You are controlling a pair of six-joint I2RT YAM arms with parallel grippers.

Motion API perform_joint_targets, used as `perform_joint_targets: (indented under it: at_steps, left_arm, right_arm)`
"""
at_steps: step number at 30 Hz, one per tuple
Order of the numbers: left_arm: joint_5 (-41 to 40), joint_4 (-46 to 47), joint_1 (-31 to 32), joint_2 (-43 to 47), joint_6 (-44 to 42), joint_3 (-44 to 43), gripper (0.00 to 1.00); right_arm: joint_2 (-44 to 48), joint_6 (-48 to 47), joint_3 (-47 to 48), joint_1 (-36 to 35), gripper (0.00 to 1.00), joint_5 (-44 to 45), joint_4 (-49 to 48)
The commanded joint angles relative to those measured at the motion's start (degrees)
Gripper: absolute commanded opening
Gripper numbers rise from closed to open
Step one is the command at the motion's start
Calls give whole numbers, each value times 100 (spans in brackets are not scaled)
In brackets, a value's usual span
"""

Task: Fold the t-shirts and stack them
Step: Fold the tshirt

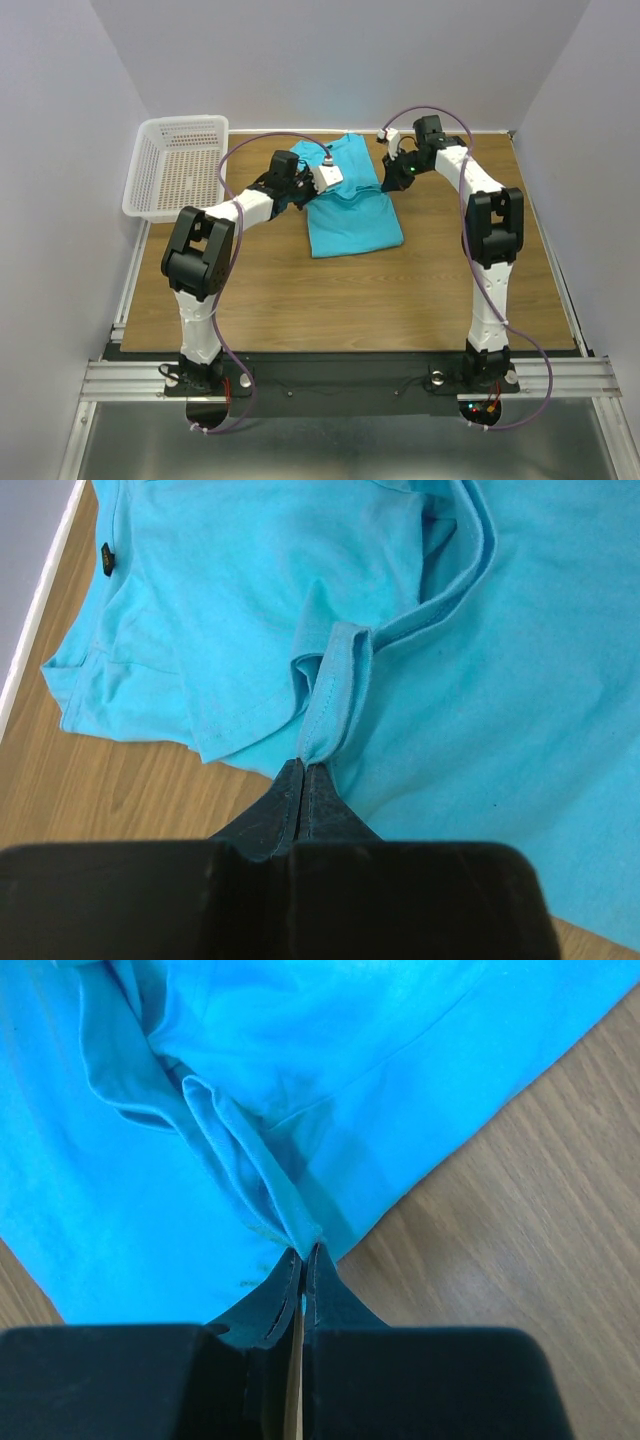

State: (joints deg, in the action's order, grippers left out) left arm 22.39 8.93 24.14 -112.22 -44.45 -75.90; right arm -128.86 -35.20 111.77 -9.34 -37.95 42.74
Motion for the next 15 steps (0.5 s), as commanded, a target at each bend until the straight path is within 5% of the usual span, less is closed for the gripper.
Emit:
perform_joint_targets:
  at_steps: [1,15]
  left_arm:
    - [28,65,-50,34,59,-294,0]
    - [-60,-49,-76,-212,112,-566,0]
  right_arm:
    - [-113,101,267,20,3,-124,-205]
    - [-394,215,583,3,6,-195,-205]
